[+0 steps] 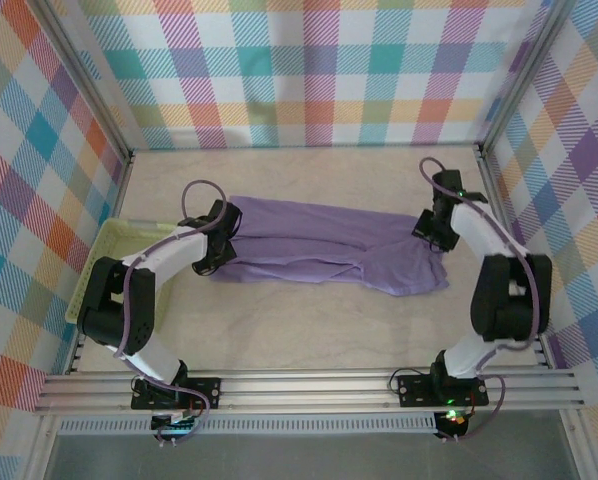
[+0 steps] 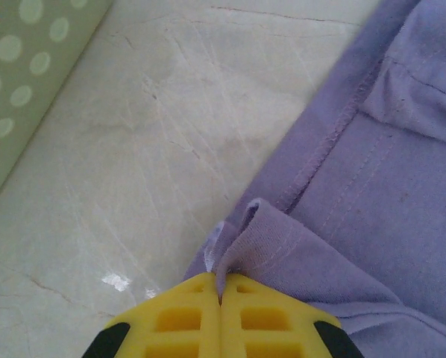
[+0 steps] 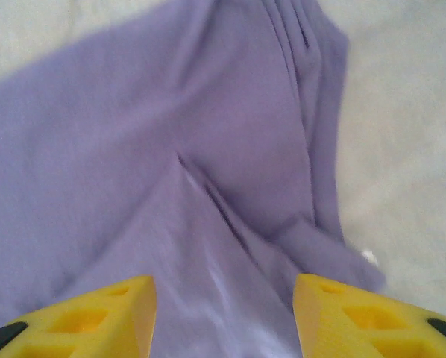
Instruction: Fold the inside-out t-shirt
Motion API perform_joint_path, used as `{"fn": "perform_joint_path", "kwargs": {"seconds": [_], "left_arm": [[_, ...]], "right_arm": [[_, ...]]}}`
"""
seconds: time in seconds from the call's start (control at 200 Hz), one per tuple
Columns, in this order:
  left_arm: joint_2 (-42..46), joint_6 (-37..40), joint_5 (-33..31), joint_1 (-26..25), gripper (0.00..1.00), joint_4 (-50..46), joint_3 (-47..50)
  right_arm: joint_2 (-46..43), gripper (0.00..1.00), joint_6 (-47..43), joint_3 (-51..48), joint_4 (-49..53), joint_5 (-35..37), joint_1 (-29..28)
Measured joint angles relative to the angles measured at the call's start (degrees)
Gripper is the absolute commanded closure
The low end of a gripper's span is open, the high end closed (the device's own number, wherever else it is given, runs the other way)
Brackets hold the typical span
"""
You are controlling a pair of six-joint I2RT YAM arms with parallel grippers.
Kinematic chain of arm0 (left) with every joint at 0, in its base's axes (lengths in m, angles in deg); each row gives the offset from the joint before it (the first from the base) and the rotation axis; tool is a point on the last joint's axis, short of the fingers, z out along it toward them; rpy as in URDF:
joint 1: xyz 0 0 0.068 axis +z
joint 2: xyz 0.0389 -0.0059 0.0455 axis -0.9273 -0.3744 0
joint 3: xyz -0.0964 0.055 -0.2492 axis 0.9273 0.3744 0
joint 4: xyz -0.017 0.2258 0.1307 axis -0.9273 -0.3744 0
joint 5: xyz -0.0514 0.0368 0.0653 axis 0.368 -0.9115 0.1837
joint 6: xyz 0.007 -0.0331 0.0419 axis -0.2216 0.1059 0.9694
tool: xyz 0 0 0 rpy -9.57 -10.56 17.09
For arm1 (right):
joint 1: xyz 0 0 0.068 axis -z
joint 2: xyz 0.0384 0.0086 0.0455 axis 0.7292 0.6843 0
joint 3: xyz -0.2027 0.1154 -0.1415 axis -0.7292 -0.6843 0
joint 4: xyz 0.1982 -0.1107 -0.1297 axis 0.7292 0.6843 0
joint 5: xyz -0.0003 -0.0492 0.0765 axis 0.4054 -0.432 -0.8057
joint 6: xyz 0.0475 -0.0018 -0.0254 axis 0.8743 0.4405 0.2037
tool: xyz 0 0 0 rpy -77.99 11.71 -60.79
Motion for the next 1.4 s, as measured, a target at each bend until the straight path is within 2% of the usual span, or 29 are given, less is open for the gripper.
{"fn": "perform_joint_path", "kwargs": {"seconds": [0.13, 0.26, 0.485, 0.73, 1.005, 1.095, 1.4], "left_arm": [[0.0, 0.31, 1.16, 0.0, 1.0, 0.63, 0.07], [0.0, 0.7, 1.81, 0.0, 1.0, 1.64, 0.42], [0.0, 1.16, 2.54, 0.0, 1.0, 1.66, 1.4], [0.02, 1.16, 2.64, -0.02, 1.0, 1.64, 1.55], [1.03, 1.16, 2.64, 0.0, 1.0, 1.6, 1.62], [1.6, 1.14, 2.64, -0.02, 1.0, 1.57, 1.66], [7.56, 0.87, 2.67, -0.13, 1.0, 1.6, 4.61]], "right_arm": [[-9.86, 0.48, 0.87, -9.94, -0.2, -2.19, 0.07], [-13.29, 0.48, 1.66, -14.88, 0.26, -2.84, 0.68], [-13.57, 0.48, 2.67, -19.65, -0.42, -4.31, 2.67], [-8.79, 0.49, 3.32, -20.24, -3.82, -5.97, 3.39], [-8.63, 0.9, 3.45, -20.35, -4.96, -5.68, 3.58], [-11.15, 0.98, 3.76, -20.41, -4.15, -4.98, 3.65], [-29.86, 1.0, 4.59, -19.08, 4.11, -1.84, 3.69]]}}
